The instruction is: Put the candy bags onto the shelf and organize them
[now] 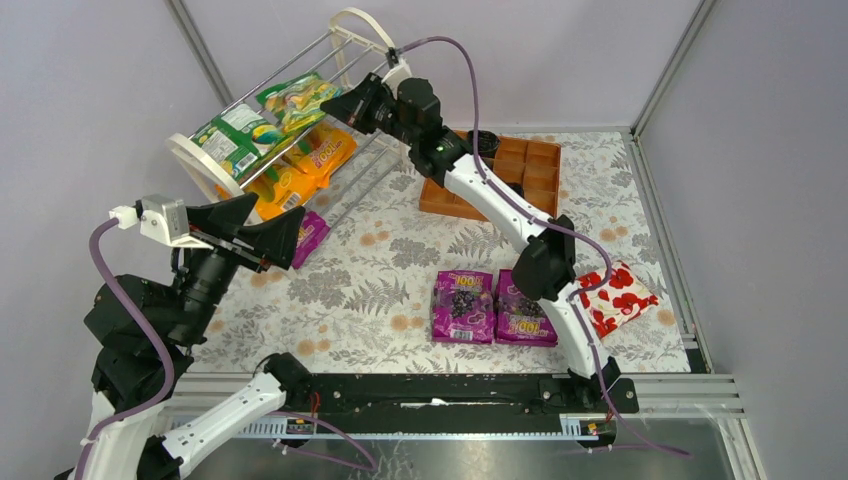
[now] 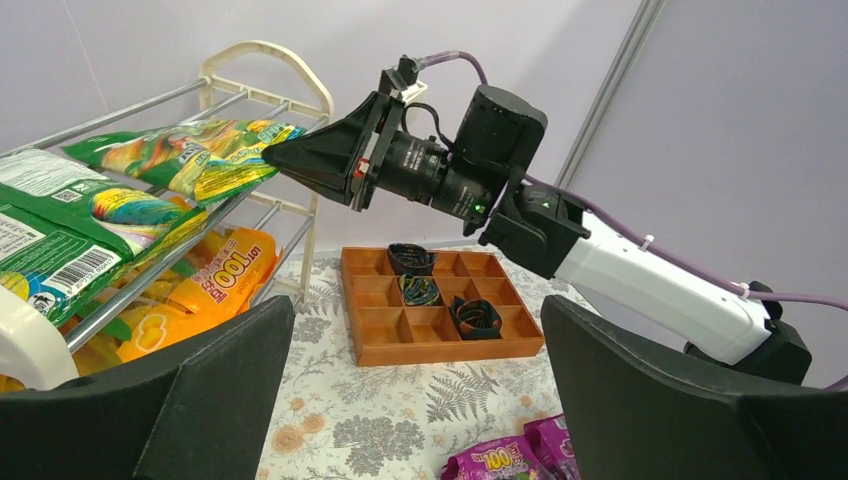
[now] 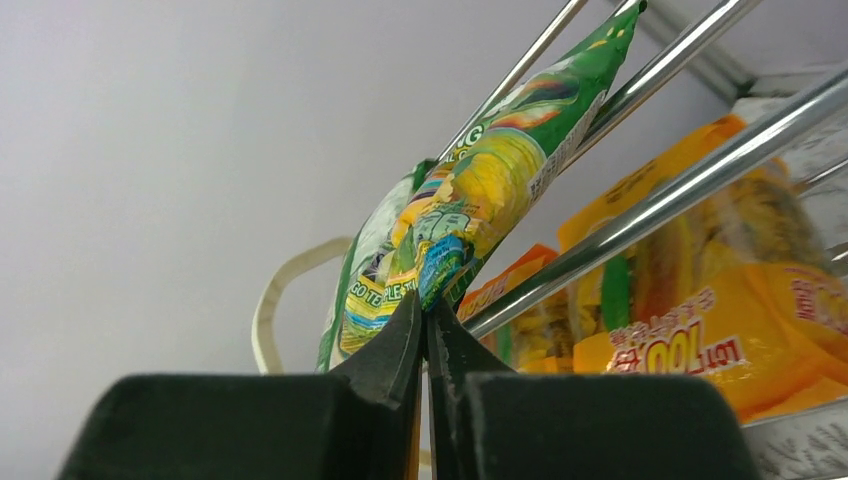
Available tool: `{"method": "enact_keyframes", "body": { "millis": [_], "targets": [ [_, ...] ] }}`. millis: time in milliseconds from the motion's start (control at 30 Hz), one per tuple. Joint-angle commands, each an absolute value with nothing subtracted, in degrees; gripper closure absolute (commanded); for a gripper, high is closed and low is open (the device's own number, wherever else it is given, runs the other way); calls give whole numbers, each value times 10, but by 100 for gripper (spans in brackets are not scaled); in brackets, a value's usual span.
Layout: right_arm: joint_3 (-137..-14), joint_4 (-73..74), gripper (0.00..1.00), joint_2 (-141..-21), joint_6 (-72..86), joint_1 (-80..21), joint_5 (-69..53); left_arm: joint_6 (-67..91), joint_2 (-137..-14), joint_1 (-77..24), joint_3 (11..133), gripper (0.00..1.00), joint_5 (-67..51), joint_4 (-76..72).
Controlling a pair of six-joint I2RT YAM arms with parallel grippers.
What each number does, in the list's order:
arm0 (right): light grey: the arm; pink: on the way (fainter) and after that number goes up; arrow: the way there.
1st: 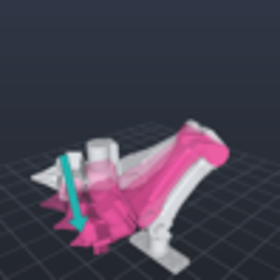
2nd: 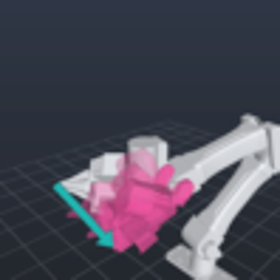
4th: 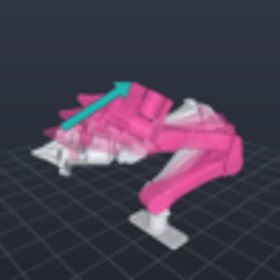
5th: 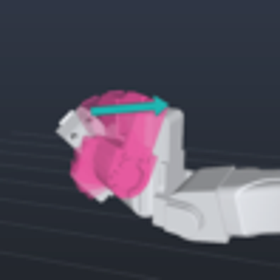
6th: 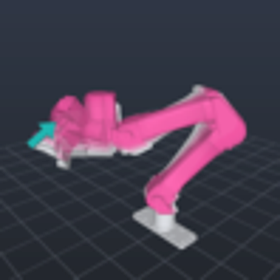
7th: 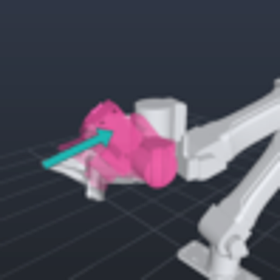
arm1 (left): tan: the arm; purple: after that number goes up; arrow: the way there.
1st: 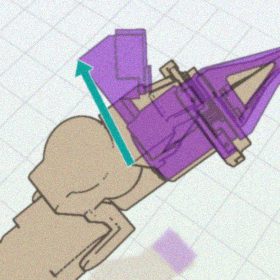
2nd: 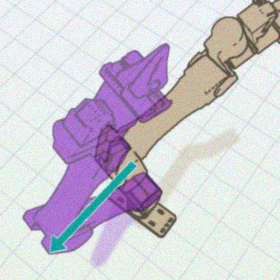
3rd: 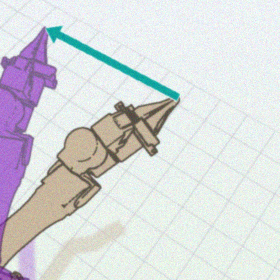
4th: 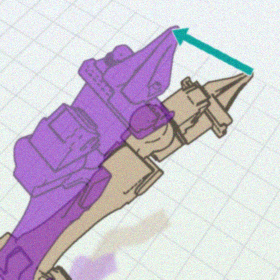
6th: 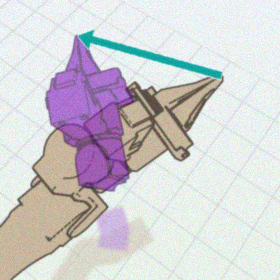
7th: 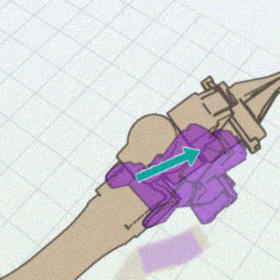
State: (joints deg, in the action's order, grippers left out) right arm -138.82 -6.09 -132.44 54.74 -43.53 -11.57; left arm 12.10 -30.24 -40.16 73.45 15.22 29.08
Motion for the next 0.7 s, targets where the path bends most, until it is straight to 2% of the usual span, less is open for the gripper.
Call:
{"method": "enact_keyframes", "body": {
  "millis": [0, 233, 400, 533, 600, 667],
  "targets": [
    [-1391, -155, 100, -1333, 576, -432, -220, 127, -311, -403, 729, 1, 151, 284],
    [-1417, -161, 99, -1357, 579, -418, -238, 130, -315, -403, 730, 1, 145, 284],
    [-1445, -143, 87, -1386, 573, -410, -215, 134, -316, -403, 729, 1, 144, 284],
    [-1497, -125, 84, -1417, 567, -409, -202, 136, -319, -403, 727, 1, 143, 283],
    [-1493, -124, 75, -1413, 563, -409, -192, 138, -320, -403, 727, 1, 143, 284],
    [-1490, -117, 70, -1407, 554, -409, -185, 138, -322, -403, 727, 1, 143, 284]
  ]
}}
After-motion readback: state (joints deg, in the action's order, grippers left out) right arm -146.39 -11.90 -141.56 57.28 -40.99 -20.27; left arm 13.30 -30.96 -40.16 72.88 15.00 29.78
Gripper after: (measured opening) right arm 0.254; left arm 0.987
